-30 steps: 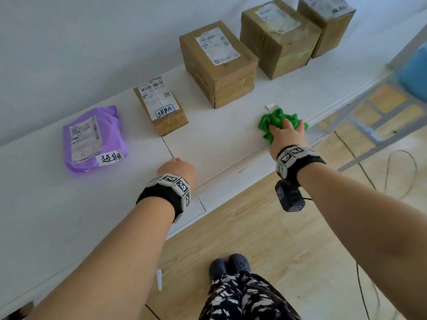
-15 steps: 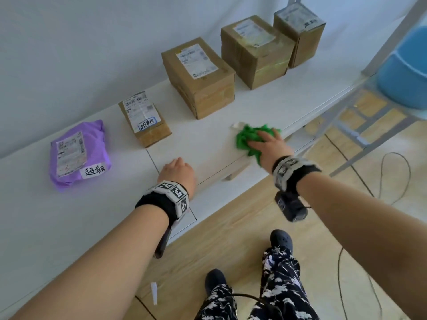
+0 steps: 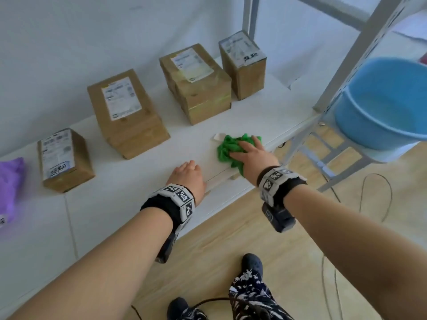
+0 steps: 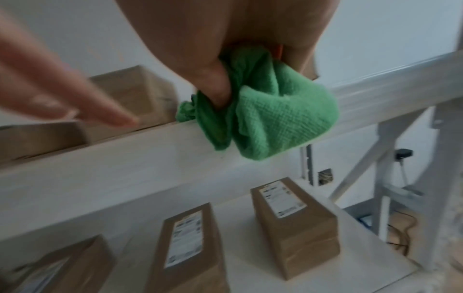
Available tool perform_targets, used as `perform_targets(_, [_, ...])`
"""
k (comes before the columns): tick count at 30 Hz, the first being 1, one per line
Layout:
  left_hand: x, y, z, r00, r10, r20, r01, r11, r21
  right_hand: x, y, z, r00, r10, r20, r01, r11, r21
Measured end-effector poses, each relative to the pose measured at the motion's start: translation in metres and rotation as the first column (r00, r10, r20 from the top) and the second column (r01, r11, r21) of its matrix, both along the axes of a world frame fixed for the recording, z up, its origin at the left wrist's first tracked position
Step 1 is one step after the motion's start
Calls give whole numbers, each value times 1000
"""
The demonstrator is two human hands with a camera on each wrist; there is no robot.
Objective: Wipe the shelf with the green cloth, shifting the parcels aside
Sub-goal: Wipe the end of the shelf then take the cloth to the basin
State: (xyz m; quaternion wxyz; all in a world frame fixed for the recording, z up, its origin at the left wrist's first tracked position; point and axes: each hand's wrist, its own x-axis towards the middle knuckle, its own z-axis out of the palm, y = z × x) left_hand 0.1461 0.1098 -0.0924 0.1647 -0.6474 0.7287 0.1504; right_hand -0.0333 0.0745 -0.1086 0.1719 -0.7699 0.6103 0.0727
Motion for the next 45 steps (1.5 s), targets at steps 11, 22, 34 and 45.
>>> perform_targets(11, [-48,-57,-9,983,53,178,-74,991,112,-113,-141,4,940,-320,-120,328,944,46])
perform_targets(22, [-63,-69,11,955,76,288,-135,972,190,-24,-75,-5,975,223,-12,-222,974,33])
perform_targets(34, [-57,-66,1,963,62,261,-100,986,135,-92,-137,-7,925,-380,22,381,923,-61])
perform_targets(45, [-56,-58,-2,971,98,219,-125,985,115,-60,-39,-17,978,205,48,-201,976,-88])
